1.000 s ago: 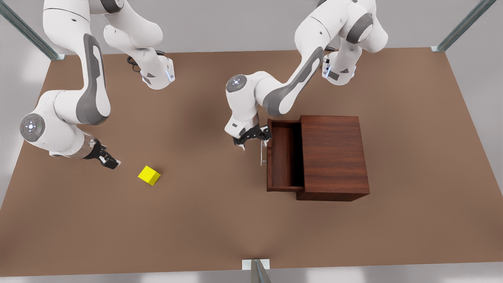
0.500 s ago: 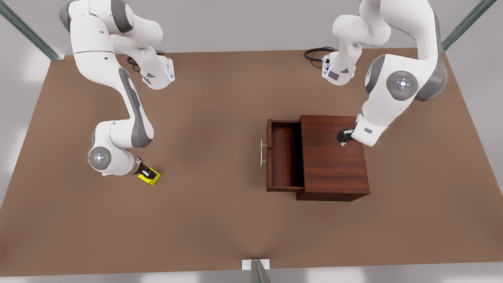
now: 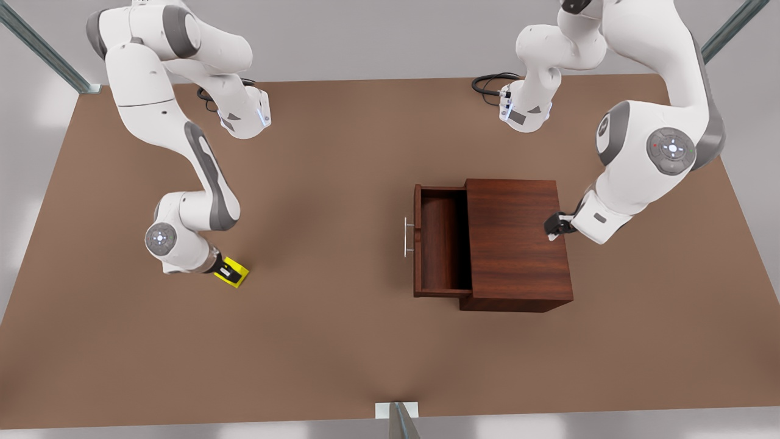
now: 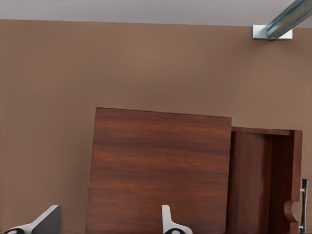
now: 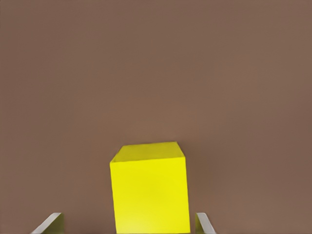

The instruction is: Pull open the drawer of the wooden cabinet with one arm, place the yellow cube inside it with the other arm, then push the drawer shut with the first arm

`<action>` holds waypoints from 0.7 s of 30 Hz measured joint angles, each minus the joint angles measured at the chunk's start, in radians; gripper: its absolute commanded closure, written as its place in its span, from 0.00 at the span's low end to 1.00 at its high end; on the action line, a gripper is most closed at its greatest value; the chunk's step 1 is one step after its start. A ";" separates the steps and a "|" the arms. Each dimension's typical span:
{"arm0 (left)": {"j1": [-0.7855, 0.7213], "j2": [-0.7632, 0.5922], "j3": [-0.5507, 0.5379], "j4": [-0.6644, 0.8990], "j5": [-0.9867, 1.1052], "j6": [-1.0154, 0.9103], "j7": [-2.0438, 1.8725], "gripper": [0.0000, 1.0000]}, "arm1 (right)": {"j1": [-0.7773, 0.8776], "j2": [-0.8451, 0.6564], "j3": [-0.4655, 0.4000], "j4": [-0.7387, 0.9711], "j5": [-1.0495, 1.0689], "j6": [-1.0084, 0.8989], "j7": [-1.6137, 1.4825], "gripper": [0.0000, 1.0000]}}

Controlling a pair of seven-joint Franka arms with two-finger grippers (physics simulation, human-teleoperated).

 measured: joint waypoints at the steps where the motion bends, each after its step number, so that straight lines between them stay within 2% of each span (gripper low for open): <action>1: -0.001 0.001 0.000 0.000 0.001 0.000 0.011 0.00 | -0.013 0.005 0.012 -0.005 -0.008 0.012 -0.005 0.00; 4: -0.003 0.002 0.000 0.000 0.001 0.000 0.041 0.00 | -0.029 0.018 0.027 -0.010 -0.030 0.039 -0.018 0.00; 8: 0.008 0.015 0.000 0.001 0.001 0.003 0.077 0.00 | -0.111 0.022 0.094 -0.026 -0.074 0.058 -0.032 0.00; 21: 0.020 0.021 0.001 0.002 -0.008 0.010 0.158 0.00 | -0.141 0.086 0.110 -0.040 -0.132 0.123 -0.057 0.00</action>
